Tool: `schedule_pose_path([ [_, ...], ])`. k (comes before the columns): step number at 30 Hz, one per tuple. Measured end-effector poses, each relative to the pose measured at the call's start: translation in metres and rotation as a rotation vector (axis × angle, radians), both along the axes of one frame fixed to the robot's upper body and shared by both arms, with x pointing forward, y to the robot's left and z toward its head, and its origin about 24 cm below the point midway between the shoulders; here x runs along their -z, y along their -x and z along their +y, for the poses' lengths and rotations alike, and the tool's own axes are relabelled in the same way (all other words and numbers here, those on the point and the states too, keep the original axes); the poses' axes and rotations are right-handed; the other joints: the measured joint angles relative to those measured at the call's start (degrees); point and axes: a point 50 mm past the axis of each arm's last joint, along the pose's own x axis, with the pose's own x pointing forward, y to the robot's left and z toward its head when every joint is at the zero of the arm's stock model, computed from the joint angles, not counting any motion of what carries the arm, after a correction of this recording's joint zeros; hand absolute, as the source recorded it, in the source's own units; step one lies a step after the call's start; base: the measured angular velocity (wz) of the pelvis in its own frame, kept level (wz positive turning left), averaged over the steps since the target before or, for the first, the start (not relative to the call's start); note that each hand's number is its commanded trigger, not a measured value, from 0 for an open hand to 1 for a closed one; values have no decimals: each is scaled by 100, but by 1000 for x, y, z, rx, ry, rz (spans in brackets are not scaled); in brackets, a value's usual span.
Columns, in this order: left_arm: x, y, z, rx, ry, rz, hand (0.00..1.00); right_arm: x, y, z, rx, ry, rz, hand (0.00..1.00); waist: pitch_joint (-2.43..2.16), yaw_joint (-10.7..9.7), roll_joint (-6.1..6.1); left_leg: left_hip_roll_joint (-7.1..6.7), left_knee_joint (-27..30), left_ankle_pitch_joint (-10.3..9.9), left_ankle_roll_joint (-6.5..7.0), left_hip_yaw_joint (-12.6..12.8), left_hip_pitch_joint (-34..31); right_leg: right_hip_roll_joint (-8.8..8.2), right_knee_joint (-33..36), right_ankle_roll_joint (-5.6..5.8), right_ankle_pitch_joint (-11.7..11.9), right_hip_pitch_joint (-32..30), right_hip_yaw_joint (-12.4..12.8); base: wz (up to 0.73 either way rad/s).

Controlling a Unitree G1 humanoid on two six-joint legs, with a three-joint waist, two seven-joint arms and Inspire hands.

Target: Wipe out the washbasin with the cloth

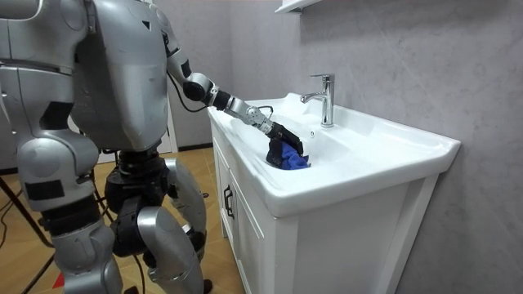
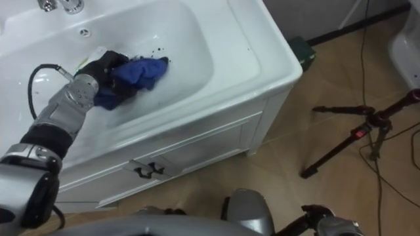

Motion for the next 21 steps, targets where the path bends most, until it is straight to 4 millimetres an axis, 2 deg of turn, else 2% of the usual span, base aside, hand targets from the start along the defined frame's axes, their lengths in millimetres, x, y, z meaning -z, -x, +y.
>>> schedule_pose_path([
  [9,5,3,2,-8,-17,-17,100,2,-1,7,-29,-31,15,0,4,-10,8,1,36,-59,91,16,34,-17,2,50,47,42,16,-1],
  [14,8,5,2,-1,-14,-12,100,2,1,7,-27,-38,22,0,14,-9,40,-2,39,-59,91,-11,59,-24,-9,50,45,94,-27,2],
  [21,17,15,5,-4,-11,-2,100,2,2,7,-24,-27,15,0,2,8,80,-11,5,-59,91,-4,188,-22,-18,45,37,203,-22,-1],
])
